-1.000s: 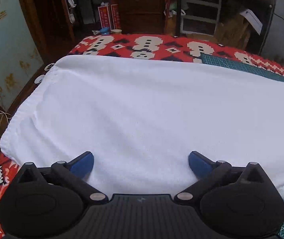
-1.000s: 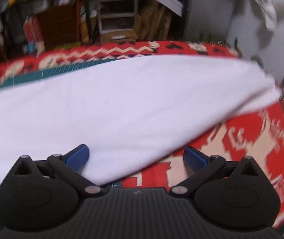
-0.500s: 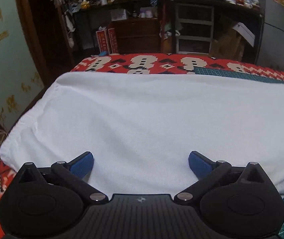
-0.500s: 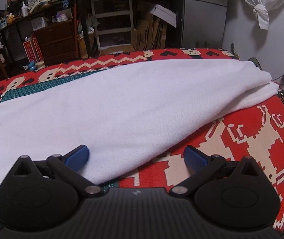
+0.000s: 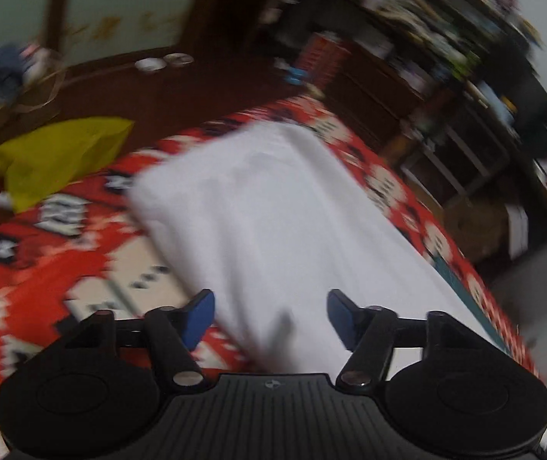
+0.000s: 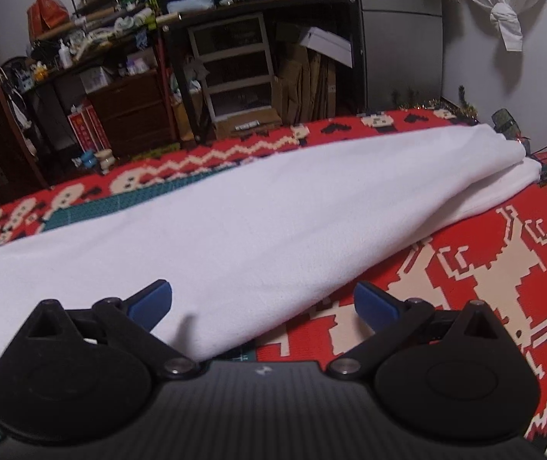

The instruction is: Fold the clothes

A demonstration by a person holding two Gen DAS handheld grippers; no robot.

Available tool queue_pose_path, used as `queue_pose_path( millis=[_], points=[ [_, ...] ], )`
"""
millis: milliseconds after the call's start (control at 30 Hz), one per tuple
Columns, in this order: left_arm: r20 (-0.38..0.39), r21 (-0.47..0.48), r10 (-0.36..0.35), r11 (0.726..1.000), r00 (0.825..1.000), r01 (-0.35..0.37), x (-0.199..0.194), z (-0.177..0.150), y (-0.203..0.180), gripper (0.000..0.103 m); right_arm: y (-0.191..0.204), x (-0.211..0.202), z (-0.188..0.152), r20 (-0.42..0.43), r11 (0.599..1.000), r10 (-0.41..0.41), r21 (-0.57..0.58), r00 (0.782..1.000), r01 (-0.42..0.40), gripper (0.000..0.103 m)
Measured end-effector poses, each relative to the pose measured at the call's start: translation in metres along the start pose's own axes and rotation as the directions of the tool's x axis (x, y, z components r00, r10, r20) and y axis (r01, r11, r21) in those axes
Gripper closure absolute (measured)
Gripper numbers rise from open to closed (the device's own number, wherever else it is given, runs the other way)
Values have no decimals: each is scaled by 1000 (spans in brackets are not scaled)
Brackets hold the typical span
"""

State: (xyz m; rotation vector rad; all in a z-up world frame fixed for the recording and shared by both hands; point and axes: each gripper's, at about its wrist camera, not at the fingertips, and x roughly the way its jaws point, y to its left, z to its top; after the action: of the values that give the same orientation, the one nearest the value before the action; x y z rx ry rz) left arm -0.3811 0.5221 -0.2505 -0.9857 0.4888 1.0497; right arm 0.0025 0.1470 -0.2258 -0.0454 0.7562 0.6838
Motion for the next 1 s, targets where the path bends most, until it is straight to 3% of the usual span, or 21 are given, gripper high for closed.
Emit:
queue_pose_path(
  millis=[67,200,400,467,567,633,867,1000],
  points=[
    [-16,-80,23,996,1000,-24,3,7,18,60,-1,-10,2,17,999,46,27,999,-46,1],
    [-40,-189,7,982,999,-14,12,15,36,60,-6,-23,2,35,991,109,73,993,-111,1],
    [-6,-127,27,992,1000,-27,26,22,13,61,-18,-29,-4,36,987,117,103,992,-120,1],
    [-2,-87,73,994,997,-73,29,22,7,80,-22,-31,-6,36,987,113,112,993,-117,1],
    [-5,-107,98,989,995,-98,26,23,8,90,-26,-32,-7,39,986,103,126,994,-108,1],
    [2,-129,99,987,995,-98,21,23,11,92,-27,-34,-6,46,986,98,129,994,-103,1],
    [153,-84,98,993,983,-86,-42,21,17,93,-25,-48,1,66,990,85,105,994,-92,1],
    [123,-123,111,988,986,-96,-51,31,48,93,-26,-61,0,70,990,91,98,993,-98,2]
  ],
)
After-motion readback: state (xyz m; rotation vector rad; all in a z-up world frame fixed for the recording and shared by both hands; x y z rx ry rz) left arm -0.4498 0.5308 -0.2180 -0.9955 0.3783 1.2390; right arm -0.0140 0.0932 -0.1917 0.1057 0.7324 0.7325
